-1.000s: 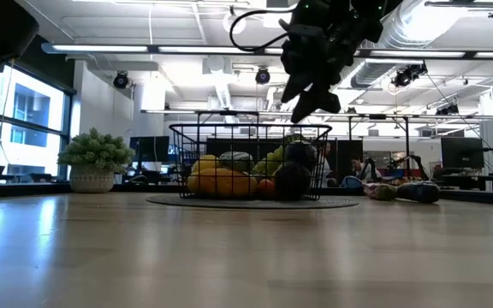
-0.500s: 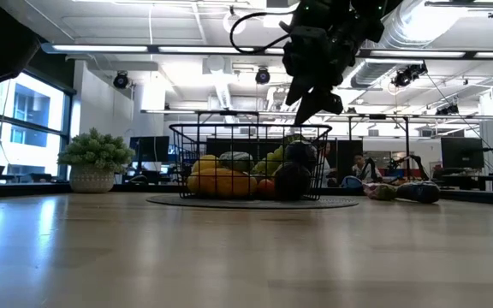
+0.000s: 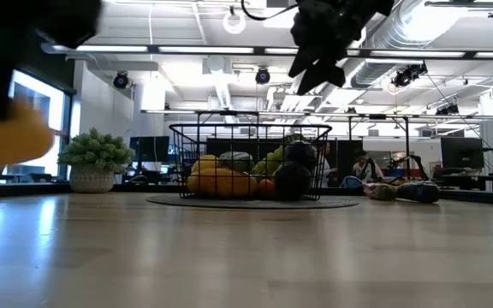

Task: Build produce basket
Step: Put the yellow mango into the wire basket

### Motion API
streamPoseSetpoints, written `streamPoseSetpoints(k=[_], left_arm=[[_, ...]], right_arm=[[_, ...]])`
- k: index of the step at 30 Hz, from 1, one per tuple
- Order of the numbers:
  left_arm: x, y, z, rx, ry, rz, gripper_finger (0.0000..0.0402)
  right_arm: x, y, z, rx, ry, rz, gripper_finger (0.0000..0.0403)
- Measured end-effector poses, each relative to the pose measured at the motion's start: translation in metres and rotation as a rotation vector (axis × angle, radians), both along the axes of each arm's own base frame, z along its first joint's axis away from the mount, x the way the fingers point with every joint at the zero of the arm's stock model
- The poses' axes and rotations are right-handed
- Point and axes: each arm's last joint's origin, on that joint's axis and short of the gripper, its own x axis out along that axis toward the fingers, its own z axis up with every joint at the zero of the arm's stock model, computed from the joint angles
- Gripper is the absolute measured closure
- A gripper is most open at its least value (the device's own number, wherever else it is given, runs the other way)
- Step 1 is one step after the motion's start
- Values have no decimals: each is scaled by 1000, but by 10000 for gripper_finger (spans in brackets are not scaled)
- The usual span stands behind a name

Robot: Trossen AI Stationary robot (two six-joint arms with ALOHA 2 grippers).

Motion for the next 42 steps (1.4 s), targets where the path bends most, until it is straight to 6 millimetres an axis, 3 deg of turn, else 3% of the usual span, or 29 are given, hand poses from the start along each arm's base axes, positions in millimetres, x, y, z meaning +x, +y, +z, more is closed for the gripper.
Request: streamPoseSetpoints(k=[9,20,29,34,42], left_arm=[[12,66,44,164,-150,-83,215],[7,156,88,377,-230,-125,215],[1,216,101,473,-231,-178,215],[4,249,107,492,-314,-249,215],[-4,291,111,593,-330,-337,215]], right_arm=[[-7,-3,8,-29,-9,-57,167],[-9,-8,10,-72,-8,-182,167],[-10,-13,10,-58,-6,-311,167],[-11,-13,10,-35,-12,-361,167],[-11,-14,10,-6,-18,-439,167]])
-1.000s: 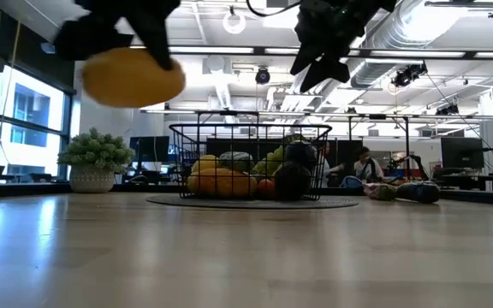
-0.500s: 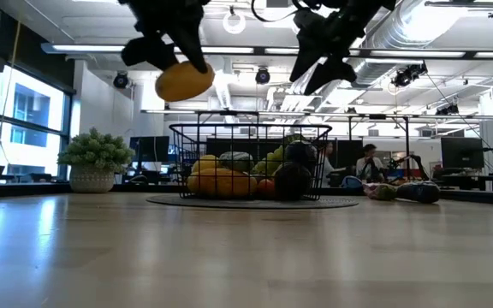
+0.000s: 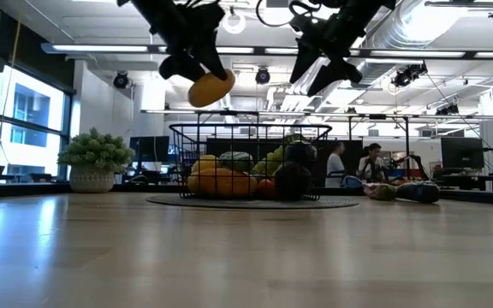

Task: Build produce basket
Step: Put the yellow mango into the wire basket, then put the orange carrot into the wire basket

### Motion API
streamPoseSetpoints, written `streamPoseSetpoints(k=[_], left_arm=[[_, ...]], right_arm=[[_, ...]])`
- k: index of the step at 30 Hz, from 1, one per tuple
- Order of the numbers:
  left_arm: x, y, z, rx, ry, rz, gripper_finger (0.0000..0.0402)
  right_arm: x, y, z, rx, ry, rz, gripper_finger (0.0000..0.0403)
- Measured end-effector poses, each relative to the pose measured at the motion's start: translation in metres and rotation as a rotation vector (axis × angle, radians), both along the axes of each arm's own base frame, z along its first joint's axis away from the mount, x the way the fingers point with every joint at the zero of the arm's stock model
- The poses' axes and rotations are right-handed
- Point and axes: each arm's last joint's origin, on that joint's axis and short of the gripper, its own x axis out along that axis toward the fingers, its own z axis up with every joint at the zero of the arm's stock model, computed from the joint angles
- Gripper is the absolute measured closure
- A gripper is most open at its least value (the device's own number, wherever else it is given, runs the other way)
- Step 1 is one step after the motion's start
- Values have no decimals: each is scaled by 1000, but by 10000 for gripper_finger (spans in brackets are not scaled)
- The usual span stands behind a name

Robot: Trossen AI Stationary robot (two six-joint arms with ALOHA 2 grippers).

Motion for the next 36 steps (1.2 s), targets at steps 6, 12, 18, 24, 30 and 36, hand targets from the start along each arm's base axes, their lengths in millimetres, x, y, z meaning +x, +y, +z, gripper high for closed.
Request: streamPoseSetpoints(k=[6,12,18,24,30,36], left_arm=[[1,21,-10,111,87,-65,211],[8,37,-34,50,151,-121,196],[14,40,-53,-57,182,-180,177],[15,43,-63,-45,247,-143,143],[11,49,-63,-7,275,-55,125],[8,50,-52,-33,220,-135,126]], right_arm=[[0,0,0,27,-14,-33,167],[0,0,0,40,-20,-47,167],[0,0,0,42,-19,-48,167],[0,0,-1,56,-18,-67,167],[-3,2,-3,79,12,-84,167],[-5,4,-5,96,39,-95,167]])
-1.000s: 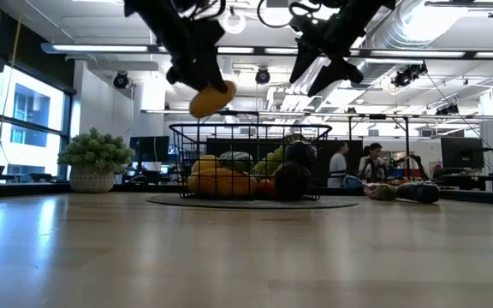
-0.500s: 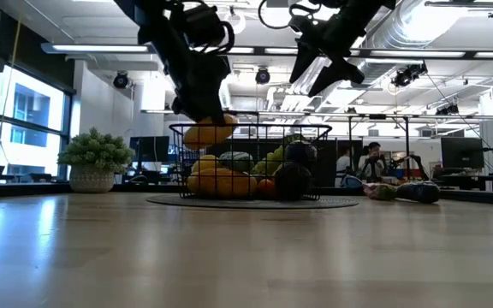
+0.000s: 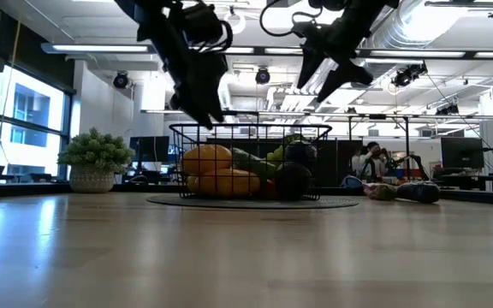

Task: Build produce basket
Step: Put the orange carrot into the wire basket

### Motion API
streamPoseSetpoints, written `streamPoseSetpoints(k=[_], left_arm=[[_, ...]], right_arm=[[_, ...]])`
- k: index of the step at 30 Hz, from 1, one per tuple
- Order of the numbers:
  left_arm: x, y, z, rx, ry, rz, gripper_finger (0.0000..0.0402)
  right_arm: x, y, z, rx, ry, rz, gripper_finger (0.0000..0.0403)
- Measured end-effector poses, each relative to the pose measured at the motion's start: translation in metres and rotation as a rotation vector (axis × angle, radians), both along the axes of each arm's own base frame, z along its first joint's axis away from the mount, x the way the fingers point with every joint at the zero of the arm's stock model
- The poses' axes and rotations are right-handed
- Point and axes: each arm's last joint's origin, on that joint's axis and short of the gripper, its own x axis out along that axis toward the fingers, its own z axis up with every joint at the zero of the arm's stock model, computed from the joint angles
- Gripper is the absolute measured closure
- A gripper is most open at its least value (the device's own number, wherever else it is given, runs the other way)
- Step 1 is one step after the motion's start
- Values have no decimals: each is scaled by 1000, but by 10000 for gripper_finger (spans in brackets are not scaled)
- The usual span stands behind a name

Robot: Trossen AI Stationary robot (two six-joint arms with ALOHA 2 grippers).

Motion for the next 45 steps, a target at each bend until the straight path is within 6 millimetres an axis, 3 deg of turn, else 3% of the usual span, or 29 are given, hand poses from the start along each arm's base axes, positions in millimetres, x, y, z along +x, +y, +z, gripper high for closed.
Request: streamPoseSetpoints(k=[6,13,30,45], left_arm=[[2,4,28,40,-30,-21,126],[1,3,50,65,2,-72,126],[-18,-8,77,106,-20,-106,128],[-31,-30,84,23,28,-92,128]], right_arm=[[-1,14,-4,61,48,-16,167],[0,44,-9,167,101,-45,167],[-10,141,-15,467,180,-321,167],[-17,221,-43,428,289,-322,167]])
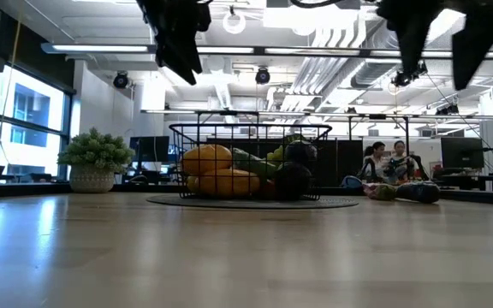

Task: Build produce basket
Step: Put the orange carrot into the wire basket

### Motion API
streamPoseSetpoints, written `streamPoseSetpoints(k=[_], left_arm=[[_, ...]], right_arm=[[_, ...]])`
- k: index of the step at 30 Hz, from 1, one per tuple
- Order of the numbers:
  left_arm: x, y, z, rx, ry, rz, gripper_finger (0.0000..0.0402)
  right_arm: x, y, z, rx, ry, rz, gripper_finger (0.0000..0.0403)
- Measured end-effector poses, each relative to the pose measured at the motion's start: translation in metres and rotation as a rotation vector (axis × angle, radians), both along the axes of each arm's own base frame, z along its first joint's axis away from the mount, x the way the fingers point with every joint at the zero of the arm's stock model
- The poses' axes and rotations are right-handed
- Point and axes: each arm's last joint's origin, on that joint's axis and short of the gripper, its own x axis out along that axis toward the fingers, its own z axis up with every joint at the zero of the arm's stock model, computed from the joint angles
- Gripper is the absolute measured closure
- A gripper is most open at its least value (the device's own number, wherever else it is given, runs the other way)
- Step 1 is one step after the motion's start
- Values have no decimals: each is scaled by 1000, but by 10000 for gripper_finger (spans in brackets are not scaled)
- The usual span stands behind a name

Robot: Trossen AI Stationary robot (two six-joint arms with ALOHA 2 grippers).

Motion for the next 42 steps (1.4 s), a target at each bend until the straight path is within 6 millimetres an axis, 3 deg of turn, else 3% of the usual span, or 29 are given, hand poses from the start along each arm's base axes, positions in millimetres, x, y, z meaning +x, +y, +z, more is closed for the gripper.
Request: streamPoseSetpoints(k=[11,16,27,42], left_arm=[[3,-28,-26,-74,9,18,128],[10,-41,-26,-84,-8,-7,128],[16,-68,-21,-104,-33,-61,128],[18,-75,-21,-109,-31,-82,128]], right_arm=[[-13,49,-21,16,58,-62,167],[-19,66,-31,10,83,-74,167],[-17,93,-60,14,116,-102,167],[-7,113,-106,49,229,-107,167]])
